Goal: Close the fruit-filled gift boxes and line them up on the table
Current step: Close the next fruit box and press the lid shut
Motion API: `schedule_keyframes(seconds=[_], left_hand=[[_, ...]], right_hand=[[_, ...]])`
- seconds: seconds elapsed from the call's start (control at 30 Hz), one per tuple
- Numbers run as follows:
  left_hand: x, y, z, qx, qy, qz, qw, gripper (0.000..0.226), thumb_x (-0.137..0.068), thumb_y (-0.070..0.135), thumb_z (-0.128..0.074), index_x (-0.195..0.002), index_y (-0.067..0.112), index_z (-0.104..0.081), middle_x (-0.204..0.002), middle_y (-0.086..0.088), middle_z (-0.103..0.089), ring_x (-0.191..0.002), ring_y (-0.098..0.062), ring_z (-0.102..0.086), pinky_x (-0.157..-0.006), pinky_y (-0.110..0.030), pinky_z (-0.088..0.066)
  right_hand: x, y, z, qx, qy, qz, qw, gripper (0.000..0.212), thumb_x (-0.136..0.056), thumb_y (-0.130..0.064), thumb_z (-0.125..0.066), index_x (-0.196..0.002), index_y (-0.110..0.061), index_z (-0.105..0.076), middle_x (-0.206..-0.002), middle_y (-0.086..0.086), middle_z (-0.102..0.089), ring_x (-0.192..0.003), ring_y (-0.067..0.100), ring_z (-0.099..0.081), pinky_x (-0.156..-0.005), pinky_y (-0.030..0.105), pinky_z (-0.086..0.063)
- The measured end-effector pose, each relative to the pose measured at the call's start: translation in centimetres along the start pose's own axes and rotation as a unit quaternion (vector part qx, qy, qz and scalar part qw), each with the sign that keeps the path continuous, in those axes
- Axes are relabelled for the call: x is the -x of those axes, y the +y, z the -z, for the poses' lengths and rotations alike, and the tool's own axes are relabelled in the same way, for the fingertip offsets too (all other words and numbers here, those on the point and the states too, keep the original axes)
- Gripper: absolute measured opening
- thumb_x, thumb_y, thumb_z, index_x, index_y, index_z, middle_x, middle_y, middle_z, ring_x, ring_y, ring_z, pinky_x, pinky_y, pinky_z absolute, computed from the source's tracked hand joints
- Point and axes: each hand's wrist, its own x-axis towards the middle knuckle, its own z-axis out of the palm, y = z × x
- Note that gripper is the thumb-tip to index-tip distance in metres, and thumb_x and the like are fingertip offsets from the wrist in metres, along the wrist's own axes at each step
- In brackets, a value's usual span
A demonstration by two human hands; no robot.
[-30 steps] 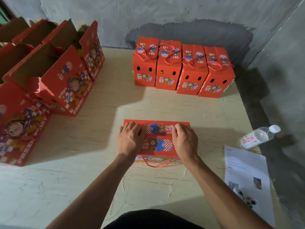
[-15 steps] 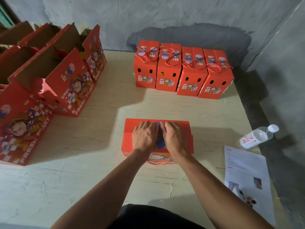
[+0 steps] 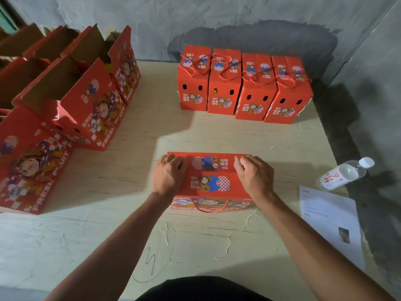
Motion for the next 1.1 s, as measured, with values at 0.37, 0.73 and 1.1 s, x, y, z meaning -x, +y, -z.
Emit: schedule_keyframes(seconds=[0.37, 0.73, 1.1], left_hand=[[0.1, 0.0, -0.8, 0.023, -0.039, 0.147, 0.988, 0.022, -0.095, 0.041, -0.065, -0.09, 0.02, -0.059, -0.101, -0.002, -0.058, -0.102, -0.028, -0.051, -0.09, -0.044, -0.041], [-0.7, -0.2, -0.3, 0.194, -0.114, 0.329, 0.917, 0.046, -0.073, 0.064, -0.082, -0.089, 0.026, -0.062, -0.071, 0.02, -0.061, -0.05, 0.006, -0.061, -0.038, -0.007, -0.039], [0.6, -0.1, 1.3, 0.273, -0.104, 0.364, 0.884, 0.044, -0.088, 0.053, -0.073, -0.109, 0.014, -0.066, -0.089, 0.007, -0.069, -0.078, -0.006, -0.065, -0.065, -0.023, -0.052]], right_hand=[[-0.3, -0.3, -0.1, -0.016, -0.059, -0.047, 0.997, 0.038, -0.097, -0.025, -0.066, -0.062, -0.013, -0.061, -0.067, 0.007, -0.063, -0.063, 0.03, -0.059, -0.054, 0.033, -0.039], [-0.5, -1.4, -0.3, -0.076, -0.233, -0.295, 0.924, 0.05, -0.108, -0.047, -0.04, -0.129, -0.002, -0.047, -0.123, 0.023, -0.066, -0.106, 0.045, -0.066, -0.081, 0.046, -0.051], [1.2, -0.2, 1.5, -0.228, -0.212, -0.39, 0.867, 0.047, -0.095, -0.059, -0.059, -0.12, -0.02, -0.057, -0.11, 0.003, -0.071, -0.089, 0.022, -0.068, -0.069, 0.029, -0.048]])
